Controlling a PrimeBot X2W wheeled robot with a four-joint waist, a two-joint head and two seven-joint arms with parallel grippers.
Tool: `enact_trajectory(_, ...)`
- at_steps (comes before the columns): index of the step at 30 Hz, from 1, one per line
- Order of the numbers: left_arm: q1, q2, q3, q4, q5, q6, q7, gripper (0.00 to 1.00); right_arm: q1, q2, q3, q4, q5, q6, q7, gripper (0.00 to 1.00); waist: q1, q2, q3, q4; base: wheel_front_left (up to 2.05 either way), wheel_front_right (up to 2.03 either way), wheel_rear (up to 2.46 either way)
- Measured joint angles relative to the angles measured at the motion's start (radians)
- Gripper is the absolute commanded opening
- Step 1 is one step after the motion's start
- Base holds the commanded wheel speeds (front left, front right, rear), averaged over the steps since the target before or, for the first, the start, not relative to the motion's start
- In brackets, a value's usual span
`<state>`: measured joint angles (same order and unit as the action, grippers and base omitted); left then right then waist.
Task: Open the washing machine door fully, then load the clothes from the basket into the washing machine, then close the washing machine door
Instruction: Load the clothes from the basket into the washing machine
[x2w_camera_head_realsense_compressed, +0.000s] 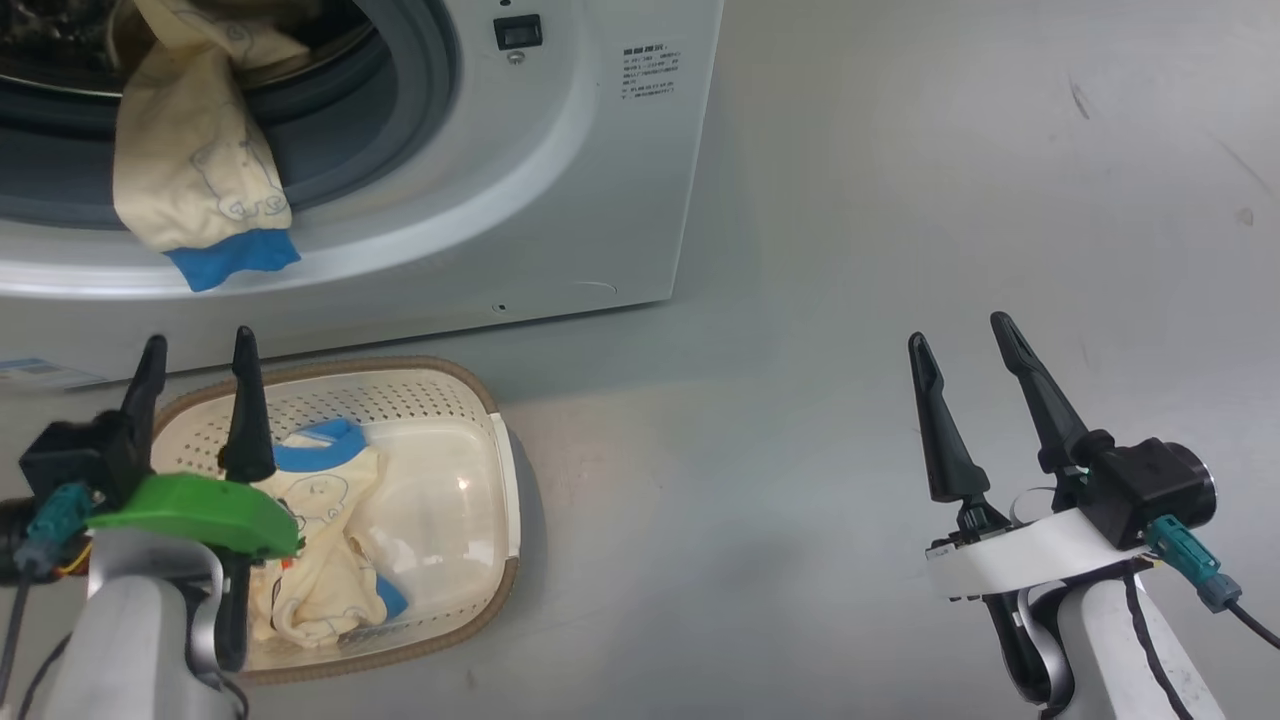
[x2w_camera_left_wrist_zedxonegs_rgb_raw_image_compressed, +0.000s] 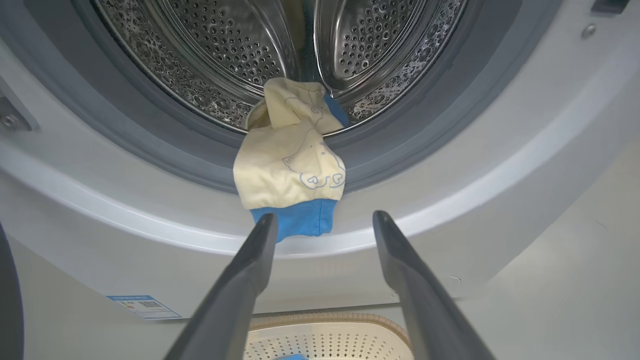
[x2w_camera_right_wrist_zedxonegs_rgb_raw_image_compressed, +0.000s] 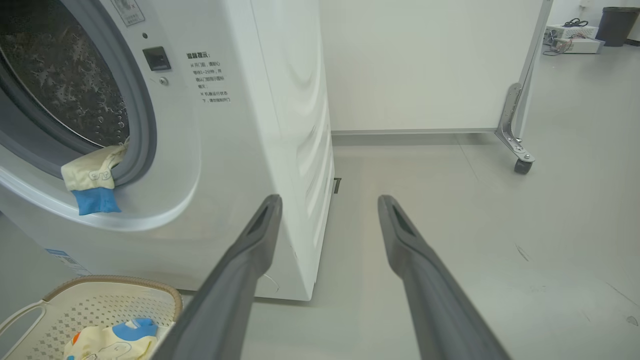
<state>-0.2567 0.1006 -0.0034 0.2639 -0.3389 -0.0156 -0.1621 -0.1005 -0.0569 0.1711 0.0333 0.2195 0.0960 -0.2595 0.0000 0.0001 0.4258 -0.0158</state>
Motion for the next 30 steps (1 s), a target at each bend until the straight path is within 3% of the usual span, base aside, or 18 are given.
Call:
enact_trajectory(20,-0.322,0.109,0.072,0.231,-0.089,-0.025,0.238,1.0,-0.121,0.001,0.025,-0.024,0.01,0.009,0.0,1.0,0.0001,0.0,0.209,-0.085,0.0,0.0,0.0)
enact_trajectory(30,-0.415,0.148,0.098,0.314,-0.103,-0.032,0.272,1.0,-0.139,0.001,0.021,-0.019,0.023,0.009,0.0,1.0,0.0001,0.0,0.25,-0.124,0.0,0.0,0.0)
